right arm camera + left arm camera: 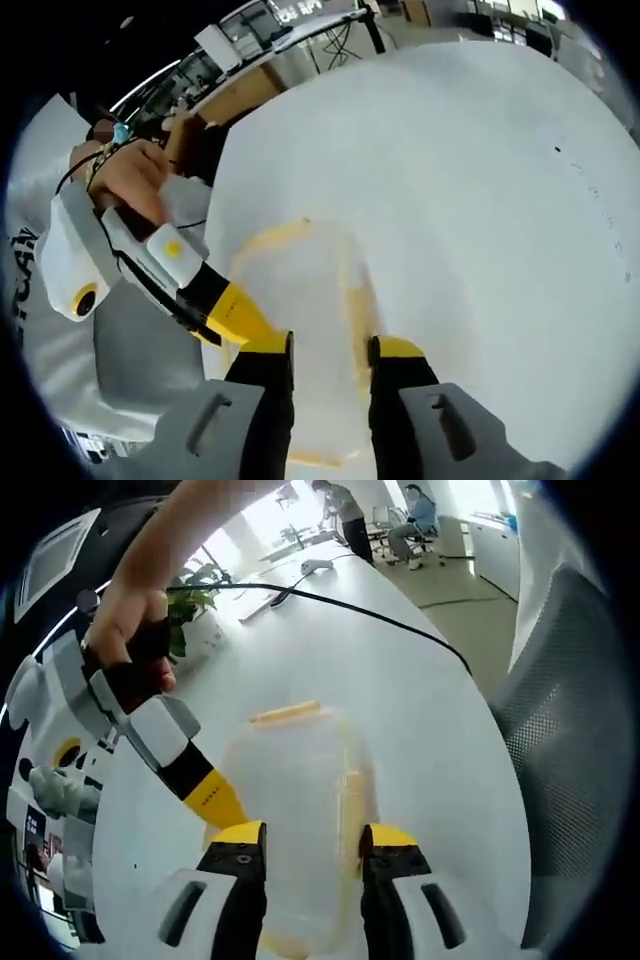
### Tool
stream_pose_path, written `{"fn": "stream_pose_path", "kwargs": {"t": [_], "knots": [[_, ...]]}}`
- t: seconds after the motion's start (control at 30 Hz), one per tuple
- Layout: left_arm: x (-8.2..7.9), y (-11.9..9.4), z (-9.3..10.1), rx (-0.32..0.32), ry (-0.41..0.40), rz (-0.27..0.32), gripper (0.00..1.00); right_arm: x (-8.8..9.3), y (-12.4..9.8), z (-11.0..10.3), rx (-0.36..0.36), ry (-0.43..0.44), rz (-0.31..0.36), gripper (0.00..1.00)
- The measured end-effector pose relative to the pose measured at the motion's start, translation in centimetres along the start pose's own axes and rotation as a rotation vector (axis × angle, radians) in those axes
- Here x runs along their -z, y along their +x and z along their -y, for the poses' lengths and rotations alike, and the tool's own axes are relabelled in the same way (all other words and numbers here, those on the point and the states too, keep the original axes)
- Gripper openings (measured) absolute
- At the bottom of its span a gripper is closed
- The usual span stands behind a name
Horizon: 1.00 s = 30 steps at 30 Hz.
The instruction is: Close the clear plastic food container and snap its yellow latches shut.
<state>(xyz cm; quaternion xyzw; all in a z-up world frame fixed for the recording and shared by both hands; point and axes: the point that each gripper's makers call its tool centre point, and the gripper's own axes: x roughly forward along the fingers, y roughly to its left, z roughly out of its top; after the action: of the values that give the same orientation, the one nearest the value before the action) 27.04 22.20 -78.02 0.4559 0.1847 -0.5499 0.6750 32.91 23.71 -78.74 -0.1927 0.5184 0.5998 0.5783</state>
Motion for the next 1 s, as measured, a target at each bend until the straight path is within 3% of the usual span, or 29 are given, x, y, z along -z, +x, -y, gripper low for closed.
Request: {"fn": "stream_pose_path", "kwargs": {"t": [0.47, 0.7, 0.77, 0.87, 0.9, 0.93, 1.0], "knots": [[0.2, -0.1, 0.1, -0.006, -0.006, 0.0, 0.32, -0.2, 0.2, 0.2, 0.0, 0.012, 0.001, 0.26], [0.1, -0.2, 0.0, 0.003, -0.025, 0.012, 0.33, -0.8, 0.0, -0.1, 0.03, -0.056, 0.029, 0.26], [0.0, -0.4, -0.1, 0.011, -0.063, 0.027, 0.33, -0.9, -0.1, -0.4, 0.043, -0.09, 0.035, 0.26], [-0.1, -0.5, -0.1, 0.027, -0.037, 0.029, 0.33, -1.1, -0.3, -0.6, 0.062, -0.085, 0.034, 0.26], [0.1, -0.6, 0.0, 0.033, -0.021, 0.017, 0.33, -0.9, -0.5, -0.7, 0.076, -0.107, 0.021, 0.26], [0.5, -1.0, 0.1, 0.042, -0.032, -0.004, 0.35, -0.8, -0.7, -0.7, 0.101, -0.191, 0.005, 0.26], [0.8, -1.6, 0.2, 0.052, -0.064, 0.0, 0.45, -0.3, -1.0, -0.8, 0.132, -0.232, -0.02, 0.29]]}}
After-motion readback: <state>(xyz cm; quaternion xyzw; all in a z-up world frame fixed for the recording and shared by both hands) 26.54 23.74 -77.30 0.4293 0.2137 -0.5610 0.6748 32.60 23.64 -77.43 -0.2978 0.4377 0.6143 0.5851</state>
